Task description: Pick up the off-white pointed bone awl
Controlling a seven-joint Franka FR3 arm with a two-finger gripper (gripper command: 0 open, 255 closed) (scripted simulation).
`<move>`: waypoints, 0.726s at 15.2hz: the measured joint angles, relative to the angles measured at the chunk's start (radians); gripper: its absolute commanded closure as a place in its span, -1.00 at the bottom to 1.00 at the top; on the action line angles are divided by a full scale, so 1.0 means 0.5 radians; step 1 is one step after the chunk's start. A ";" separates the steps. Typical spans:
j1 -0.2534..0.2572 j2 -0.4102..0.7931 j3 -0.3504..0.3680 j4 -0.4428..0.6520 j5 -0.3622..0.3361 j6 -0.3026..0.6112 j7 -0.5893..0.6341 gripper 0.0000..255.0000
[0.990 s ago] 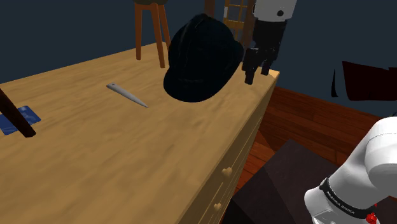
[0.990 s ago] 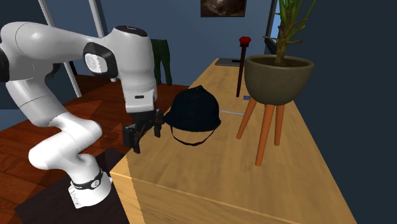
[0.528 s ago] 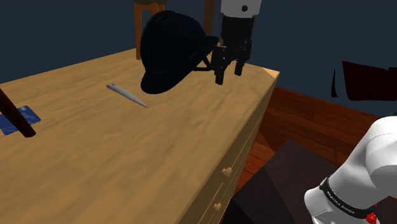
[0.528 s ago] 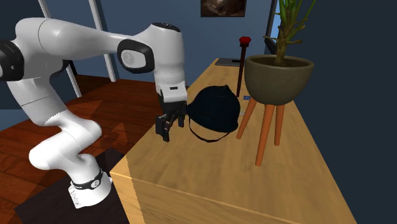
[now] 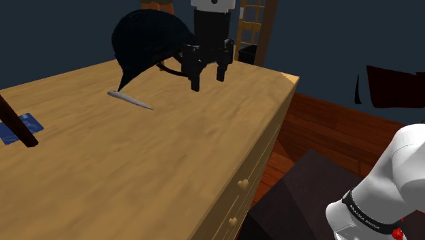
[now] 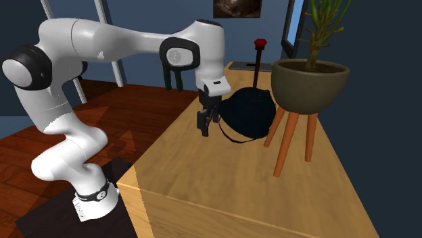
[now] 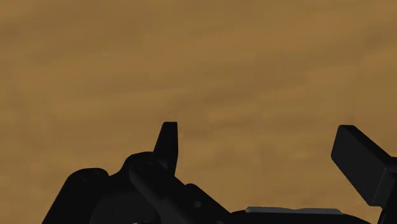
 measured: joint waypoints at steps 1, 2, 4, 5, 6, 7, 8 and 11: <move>0.018 0.069 0.028 0.081 -0.013 -0.008 0.041 -1.00; 0.030 0.144 0.045 0.173 -0.030 -0.023 0.066 -1.00; 0.067 0.249 0.087 0.306 -0.055 -0.037 0.124 -1.00; 0.089 0.333 0.108 0.404 -0.081 -0.048 0.155 -1.00; 0.111 0.414 0.124 0.511 -0.107 -0.077 0.188 -1.00; 0.140 0.491 0.142 0.618 -0.133 -0.106 0.226 -1.00; 0.171 0.584 0.158 0.742 -0.166 -0.132 0.256 -1.00; 0.285 0.868 0.188 1.149 -0.272 -0.249 0.335 -1.00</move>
